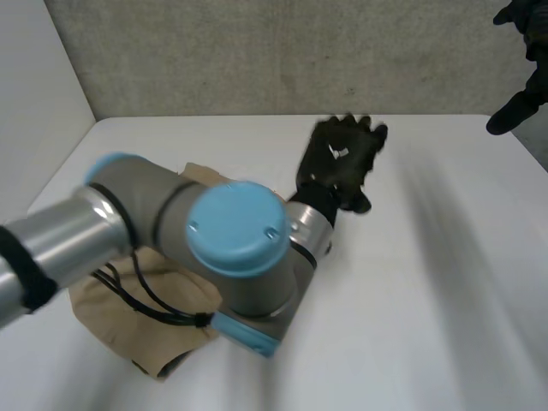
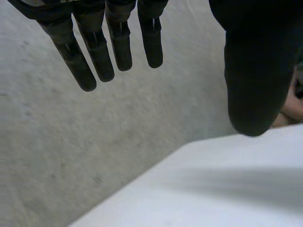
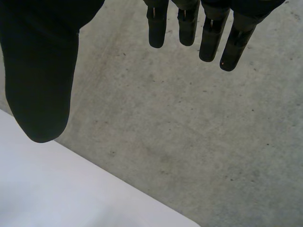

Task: Fold the shorts.

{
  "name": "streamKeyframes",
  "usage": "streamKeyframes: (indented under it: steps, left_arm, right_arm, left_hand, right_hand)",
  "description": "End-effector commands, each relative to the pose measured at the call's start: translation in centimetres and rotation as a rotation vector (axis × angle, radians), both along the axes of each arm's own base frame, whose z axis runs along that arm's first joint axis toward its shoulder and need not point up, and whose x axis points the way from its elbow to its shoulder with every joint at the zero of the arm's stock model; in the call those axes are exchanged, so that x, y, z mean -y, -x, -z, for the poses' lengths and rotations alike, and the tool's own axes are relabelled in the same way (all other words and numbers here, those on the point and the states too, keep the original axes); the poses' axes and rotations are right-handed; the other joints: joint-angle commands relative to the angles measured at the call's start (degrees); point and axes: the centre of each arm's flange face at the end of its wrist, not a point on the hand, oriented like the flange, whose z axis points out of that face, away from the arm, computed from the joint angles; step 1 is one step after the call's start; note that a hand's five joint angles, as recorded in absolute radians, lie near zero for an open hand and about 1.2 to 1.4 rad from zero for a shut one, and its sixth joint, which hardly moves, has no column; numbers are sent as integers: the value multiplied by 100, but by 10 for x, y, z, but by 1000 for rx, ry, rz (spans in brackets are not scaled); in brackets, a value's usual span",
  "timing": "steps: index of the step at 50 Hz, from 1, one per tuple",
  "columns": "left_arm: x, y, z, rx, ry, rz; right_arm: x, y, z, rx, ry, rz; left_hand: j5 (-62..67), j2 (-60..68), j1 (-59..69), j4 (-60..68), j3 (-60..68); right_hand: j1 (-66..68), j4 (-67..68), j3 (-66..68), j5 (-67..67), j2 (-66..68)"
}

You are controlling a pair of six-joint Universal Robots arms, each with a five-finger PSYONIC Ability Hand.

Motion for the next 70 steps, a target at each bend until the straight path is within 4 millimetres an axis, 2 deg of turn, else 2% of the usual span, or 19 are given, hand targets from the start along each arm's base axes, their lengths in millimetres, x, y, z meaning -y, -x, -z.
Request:
streamKeyframes:
  steps: [1, 4, 8, 9, 10, 13, 14, 18, 24, 33, 49, 50, 51, 52, 58, 62, 66, 67, 70]
  left_arm:
    - [36, -51, -38, -24, 25, -137]
    - [45, -75, -34, 1, 3, -191]
    - [50, -102, -25, 41, -42, -249]
    - [52, -109, -24, 51, -53, -265]
    - [55, -124, -22, 68, -76, -300]
    - [60, -146, -21, 81, -103, -353]
    - [61, -158, -19, 91, -118, -382]
    - [59, -180, -15, 104, -142, -434]
    - [56, -201, -15, 108, -155, -480]
    - [58, -217, -15, 88, -174, -522]
    - [66, -229, -9, 41, -223, -557]
    - [66, -229, -9, 42, -224, -557]
    - [66, -229, -9, 42, -224, -557]
    - [65, -229, -8, 43, -225, -557]
    - [66, -230, -7, 43, -225, -561]
    - [66, -232, -6, 43, -227, -566]
    - [66, -232, -5, 47, -233, -568]
    - [65, -233, -6, 46, -232, -569]
    - [64, -233, -7, 45, -231, -568]
  right_arm:
    - [-1, -5, 12, -11, -45, -39]
    - [-3, -11, 24, -21, -81, -86]
    - [-5, -29, 57, -47, -181, -203]
    - [-6, -38, 74, -61, -231, -251]
    - [-5, -41, 83, -69, -254, -269]
    - [-3, -55, 116, -103, -336, -335]
    - [-2, -59, 123, -112, -347, -351]
    - [-5, -84, 154, -154, -373, -435]
    - [11, -103, 190, -143, -354, -468]
    - [17, -130, 223, -155, -372, -521]
    - [29, -145, 243, -81, -344, -524]
    - [29, -146, 244, -81, -344, -529]
    - [30, -146, 244, -83, -340, -535]
    - [30, -147, 244, -84, -339, -535]
    - [41, -149, 237, -85, -279, -505]
    - [57, -145, 228, -103, -230, -405]
    - [91, -133, 205, -140, -118, -282]
    - [113, -119, 193, -165, -66, -216]
    - [145, -91, 180, -208, -1, -119]
  left_hand:
    - [241, 134, 36, 181, 95]
    - [257, 151, 53, 198, 112]
    - [257, 151, 53, 198, 112]
    - [257, 151, 53, 198, 112]
    - [241, 134, 36, 181, 95]
    - [207, 100, 2, 147, 62]
    - [190, 83, -15, 131, 45]
    - [23, -84, -182, -37, -122]
    - [-196, -303, -401, -256, -342]
    - [-281, -388, -486, -340, -426]
    - [-298, -405, -502, -357, -443]
    - [-298, -405, -502, -357, -443]
    - [-314, -421, -519, -374, -460]
    - [-348, -455, -553, -408, -493]
    - [-432, -539, -637, -492, -577]
    - [-550, -657, -754, -609, -695]
    - [-600, -707, -805, -660, -746]
    - [-600, -707, -805, -660, -746]
    - [-634, -741, -839, -694, -779]
  right_hand:
    - [-157, -334, -221, -403, -249]
    - [-157, -334, -221, -403, -249]
    - [-157, -334, -221, -403, -249]
    - [-157, -334, -221, -403, -249]
    - [-157, -334, -221, -403, -249]
    - [-157, -334, -221, -403, -249]
    - [-157, -334, -221, -403, -249]
    - [-157, -334, -221, -403, -249]
    - [505, 328, 441, 259, 413]
    - [1583, 1406, 1520, 1338, 1492]
    - [4373, 4197, 4310, 4128, 4282]
    - [4826, 4649, 4762, 4580, 4734]
    - [6312, 6136, 6249, 6067, 6221]
    - [6837, 6661, 6774, 6592, 6746]
    - [6843, 6666, 6779, 6597, 6751]
    - [6843, 6666, 6779, 6597, 6751]
    - [6843, 6666, 6779, 6597, 6751]
    - [6843, 6666, 6779, 6597, 6751]
    - [6843, 6666, 6779, 6597, 6751]
